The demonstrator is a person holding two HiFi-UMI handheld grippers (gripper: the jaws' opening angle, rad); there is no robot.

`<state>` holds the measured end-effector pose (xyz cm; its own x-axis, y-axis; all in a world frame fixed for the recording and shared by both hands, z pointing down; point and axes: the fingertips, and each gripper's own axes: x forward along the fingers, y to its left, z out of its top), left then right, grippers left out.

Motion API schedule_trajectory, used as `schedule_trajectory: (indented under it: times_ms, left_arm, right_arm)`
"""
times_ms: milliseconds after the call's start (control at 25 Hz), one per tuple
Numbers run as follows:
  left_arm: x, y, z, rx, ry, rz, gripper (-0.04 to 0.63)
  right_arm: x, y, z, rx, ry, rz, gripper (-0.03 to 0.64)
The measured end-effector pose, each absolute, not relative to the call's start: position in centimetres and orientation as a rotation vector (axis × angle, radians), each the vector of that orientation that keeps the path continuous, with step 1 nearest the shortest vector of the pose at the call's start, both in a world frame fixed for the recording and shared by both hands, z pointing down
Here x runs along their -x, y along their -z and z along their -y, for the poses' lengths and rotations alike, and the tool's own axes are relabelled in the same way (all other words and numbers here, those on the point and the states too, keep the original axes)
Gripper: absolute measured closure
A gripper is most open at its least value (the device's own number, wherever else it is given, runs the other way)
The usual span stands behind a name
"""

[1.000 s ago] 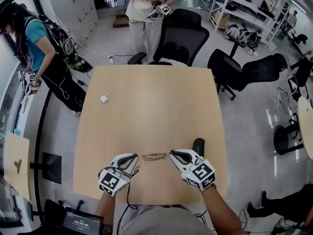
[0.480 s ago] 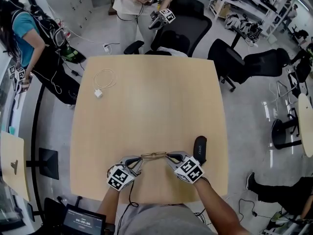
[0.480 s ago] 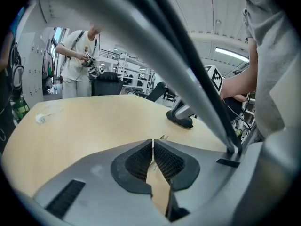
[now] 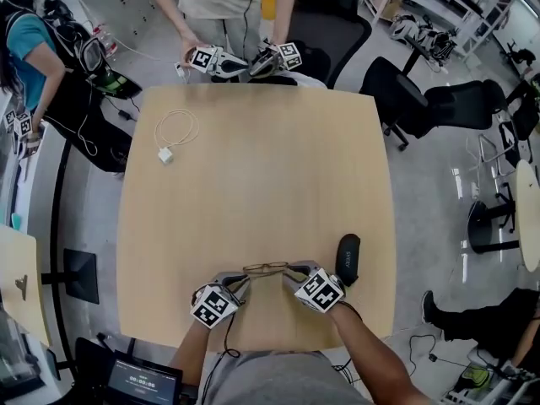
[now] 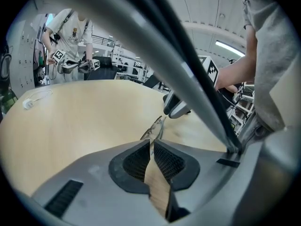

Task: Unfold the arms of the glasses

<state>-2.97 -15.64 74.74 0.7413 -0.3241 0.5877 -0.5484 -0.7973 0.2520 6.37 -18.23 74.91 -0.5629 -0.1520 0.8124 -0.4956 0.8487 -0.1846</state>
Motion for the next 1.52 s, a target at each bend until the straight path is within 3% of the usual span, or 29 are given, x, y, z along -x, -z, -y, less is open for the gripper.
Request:
schedule_trajectory:
  times_ms: [280,440,1520]
  left_arm:
    - [2.6,-75.7,15.4,-2.524,-0.758,0.63,0.586]
    - [2.4,-76.0,15.4,-2.519,-0.749,0.612,0.586]
    - [-0.5,-75.9,12.1,-2.406,-0.619,0.579,0.586]
  right_arm:
    - [-6.3,-76.2,17.9,-0.418,-0.487,2.09,0.528]
    - [-6.4,-76.6,18.1,-0.415,-0.461,2.072,0.581]
    - [-5.3,-76.2,14.7,-0.367,-0.482,2.054,0.586]
